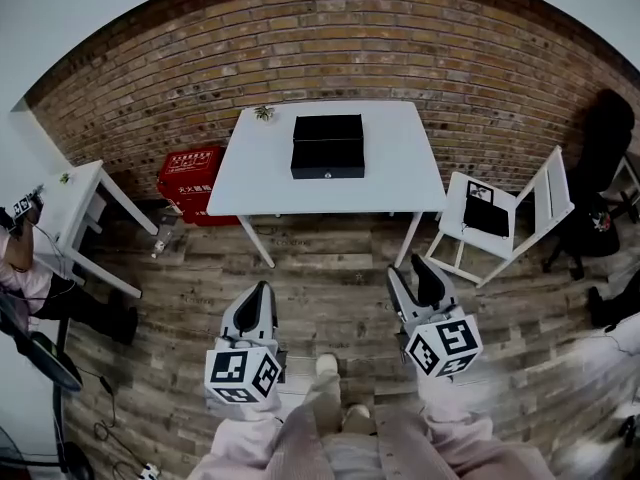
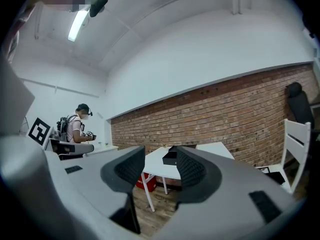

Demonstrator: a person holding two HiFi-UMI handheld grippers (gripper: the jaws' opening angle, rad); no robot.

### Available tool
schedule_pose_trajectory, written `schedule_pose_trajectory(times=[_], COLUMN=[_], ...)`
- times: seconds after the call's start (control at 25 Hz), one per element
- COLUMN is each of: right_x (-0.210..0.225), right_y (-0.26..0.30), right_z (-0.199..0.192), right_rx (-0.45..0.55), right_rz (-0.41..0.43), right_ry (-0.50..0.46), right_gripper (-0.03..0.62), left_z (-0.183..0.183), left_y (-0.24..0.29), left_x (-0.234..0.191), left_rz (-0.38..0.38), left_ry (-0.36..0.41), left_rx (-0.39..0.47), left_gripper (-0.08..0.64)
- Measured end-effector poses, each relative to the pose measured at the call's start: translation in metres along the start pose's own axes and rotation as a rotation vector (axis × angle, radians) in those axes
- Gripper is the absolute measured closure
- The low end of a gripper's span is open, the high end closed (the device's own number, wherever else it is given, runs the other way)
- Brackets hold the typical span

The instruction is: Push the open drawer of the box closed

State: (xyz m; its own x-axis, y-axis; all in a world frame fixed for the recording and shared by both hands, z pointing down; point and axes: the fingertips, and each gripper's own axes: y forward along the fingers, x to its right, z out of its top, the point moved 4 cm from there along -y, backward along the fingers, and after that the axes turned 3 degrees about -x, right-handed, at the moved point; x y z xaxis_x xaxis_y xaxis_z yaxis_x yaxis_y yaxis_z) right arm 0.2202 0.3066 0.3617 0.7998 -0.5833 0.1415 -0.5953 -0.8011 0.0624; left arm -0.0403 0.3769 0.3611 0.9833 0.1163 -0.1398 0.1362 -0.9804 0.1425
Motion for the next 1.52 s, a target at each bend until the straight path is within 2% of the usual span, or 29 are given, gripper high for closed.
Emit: schedule_pose_trajectory(times=[0.52, 0.96, 1.16, 1.52], right_x=[0.018, 0.028, 0.034, 0.041], right_y=[0.093, 0.154, 0.173, 0.199], right_z=[-0.011, -0.012, -0.014, -0.025], right_rx=[-0.050, -0.057, -0.063, -0.101], right_rz=[-0.029, -0.072, -0.081, -0.081], right_ry=[0.015, 0.025, 0.027, 0.040], right_gripper=[0.413, 0.413, 0.413, 0.413], left_z=[0.006, 0.013, 0.013, 0.004], left_y=[0.087, 0.153, 0.174, 0.196], left_x=[-0.053, -0.086, -0.092, -0.100], left_rz=[-0.030, -0.098, -0.126, -0.131], left_ry=[-0.016, -0.012, -0.015, -0.030], left_rx=[-0.039, -0.070, -0.080, -0.116], left_gripper=[0.565, 0.565, 0.565, 0.565])
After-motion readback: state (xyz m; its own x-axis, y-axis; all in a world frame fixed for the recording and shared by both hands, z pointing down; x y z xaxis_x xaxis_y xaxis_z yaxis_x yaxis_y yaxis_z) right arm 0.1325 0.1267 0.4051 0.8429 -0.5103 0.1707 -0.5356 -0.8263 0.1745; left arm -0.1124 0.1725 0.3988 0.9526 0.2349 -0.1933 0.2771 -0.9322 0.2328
